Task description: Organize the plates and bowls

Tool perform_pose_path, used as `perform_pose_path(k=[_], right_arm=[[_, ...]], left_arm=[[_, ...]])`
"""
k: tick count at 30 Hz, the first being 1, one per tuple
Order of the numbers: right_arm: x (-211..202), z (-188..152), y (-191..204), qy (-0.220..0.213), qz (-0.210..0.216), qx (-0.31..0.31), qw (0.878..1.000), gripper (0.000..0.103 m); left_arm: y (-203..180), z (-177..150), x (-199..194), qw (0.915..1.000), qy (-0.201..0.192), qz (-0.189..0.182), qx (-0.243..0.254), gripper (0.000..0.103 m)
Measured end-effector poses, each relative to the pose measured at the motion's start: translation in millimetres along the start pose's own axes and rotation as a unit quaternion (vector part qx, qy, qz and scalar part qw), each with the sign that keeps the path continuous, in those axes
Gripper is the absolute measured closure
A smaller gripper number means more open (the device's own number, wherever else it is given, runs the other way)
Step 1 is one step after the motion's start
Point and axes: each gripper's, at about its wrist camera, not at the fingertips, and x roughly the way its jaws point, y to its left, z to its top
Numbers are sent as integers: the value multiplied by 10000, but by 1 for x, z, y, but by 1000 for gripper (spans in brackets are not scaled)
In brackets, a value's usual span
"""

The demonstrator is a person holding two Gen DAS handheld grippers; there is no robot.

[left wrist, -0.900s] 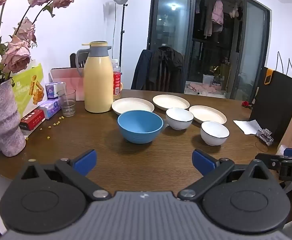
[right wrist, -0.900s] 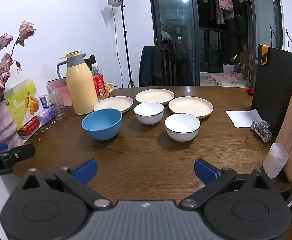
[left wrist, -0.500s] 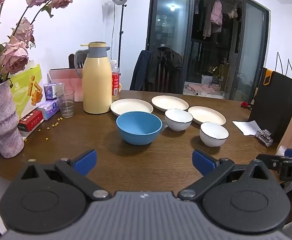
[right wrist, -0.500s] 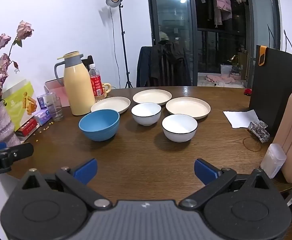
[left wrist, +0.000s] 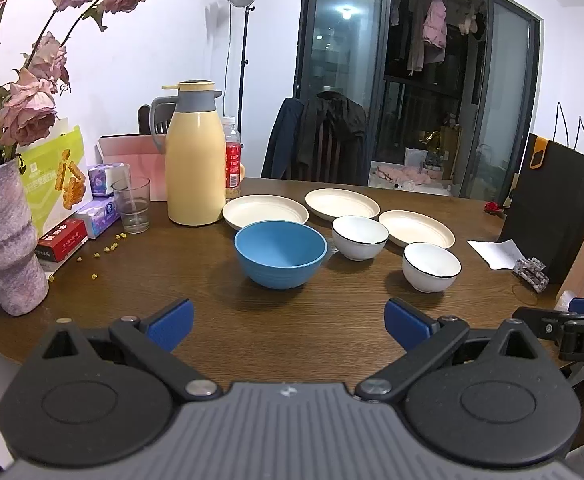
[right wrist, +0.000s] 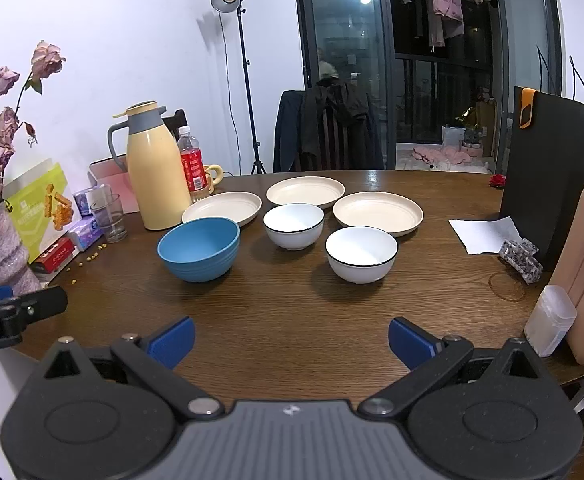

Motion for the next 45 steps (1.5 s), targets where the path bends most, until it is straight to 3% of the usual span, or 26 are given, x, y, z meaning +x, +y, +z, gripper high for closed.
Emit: perform_pose_path(k=[45], right_arm=[[13,1,6,80,44,28,10000,0]], left_arm=[[1,-3,9,10000,49,-7,-16,0]])
